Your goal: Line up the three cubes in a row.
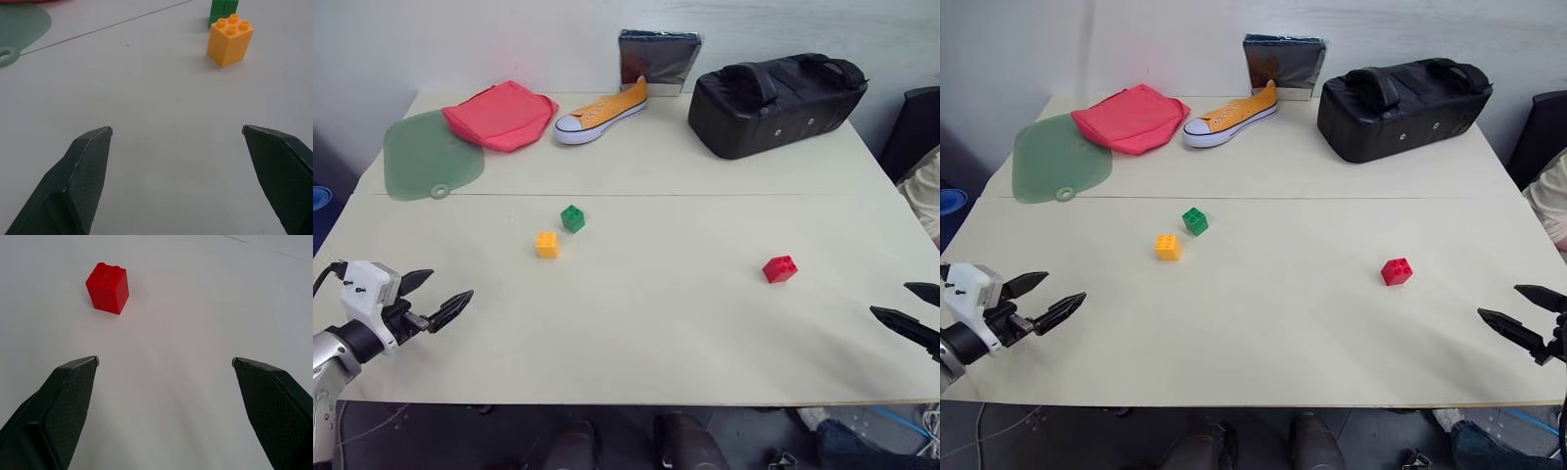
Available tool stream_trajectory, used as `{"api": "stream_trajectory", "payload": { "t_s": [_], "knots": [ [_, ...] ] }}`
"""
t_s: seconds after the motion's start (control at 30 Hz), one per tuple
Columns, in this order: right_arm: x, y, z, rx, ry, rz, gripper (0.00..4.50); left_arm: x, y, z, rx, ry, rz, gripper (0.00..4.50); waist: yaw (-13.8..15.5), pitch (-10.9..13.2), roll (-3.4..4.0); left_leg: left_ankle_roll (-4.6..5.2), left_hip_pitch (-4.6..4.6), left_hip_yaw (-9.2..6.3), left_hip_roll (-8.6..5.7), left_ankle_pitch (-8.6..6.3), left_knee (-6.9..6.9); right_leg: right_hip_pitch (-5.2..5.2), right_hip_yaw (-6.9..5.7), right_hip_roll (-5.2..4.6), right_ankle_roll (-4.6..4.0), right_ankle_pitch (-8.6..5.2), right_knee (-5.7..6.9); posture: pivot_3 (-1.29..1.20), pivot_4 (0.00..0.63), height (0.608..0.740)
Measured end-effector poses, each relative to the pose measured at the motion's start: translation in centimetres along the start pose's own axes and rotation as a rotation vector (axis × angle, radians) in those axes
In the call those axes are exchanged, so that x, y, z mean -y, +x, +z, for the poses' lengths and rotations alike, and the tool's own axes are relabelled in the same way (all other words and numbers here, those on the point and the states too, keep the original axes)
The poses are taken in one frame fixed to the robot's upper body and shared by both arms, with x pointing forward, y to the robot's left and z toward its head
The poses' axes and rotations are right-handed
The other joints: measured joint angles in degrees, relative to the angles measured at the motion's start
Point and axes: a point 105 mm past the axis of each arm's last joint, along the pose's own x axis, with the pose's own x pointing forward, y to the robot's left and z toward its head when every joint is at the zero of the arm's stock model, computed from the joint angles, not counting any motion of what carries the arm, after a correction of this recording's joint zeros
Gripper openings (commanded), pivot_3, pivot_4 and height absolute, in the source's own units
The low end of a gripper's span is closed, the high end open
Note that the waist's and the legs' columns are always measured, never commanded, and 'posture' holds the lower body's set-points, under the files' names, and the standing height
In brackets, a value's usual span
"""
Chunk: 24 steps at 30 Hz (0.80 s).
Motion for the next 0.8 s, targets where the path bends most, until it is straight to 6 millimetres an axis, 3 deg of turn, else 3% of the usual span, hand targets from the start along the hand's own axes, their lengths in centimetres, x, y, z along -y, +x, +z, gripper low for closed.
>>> {"api": "stream_trajectory", "payload": {
  "t_s": [0.63, 0.8],
  "knots": [
    [-0.4, 0.4, -0.2, -0.019, -0.006, -0.019, 4.50, 0.0, 0.1, -0.1, -0.012, -0.017, 0.009, 4.46, 0.00, 0.00, 0.00, 0.00, 0.01, 0.00, 0.00, 0.00, 0.02, 0.01, 0.00, 0.00, 0.00, 0.00, 0.03, 0.00, 0.150, 0.740],
    [-1.2, 1.3, 0.4, -0.021, 0.013, -0.026, 4.50, 1.6, 1.5, 2.6, 0.050, -0.041, -0.093, 4.46, 0.02, 0.00, 0.00, -0.01, 0.00, -0.03, 0.00, 0.01, 0.11, 0.03, -0.01, 0.00, 0.02, 0.01, 0.11, 0.00, 0.150, 0.740]
  ]
}}
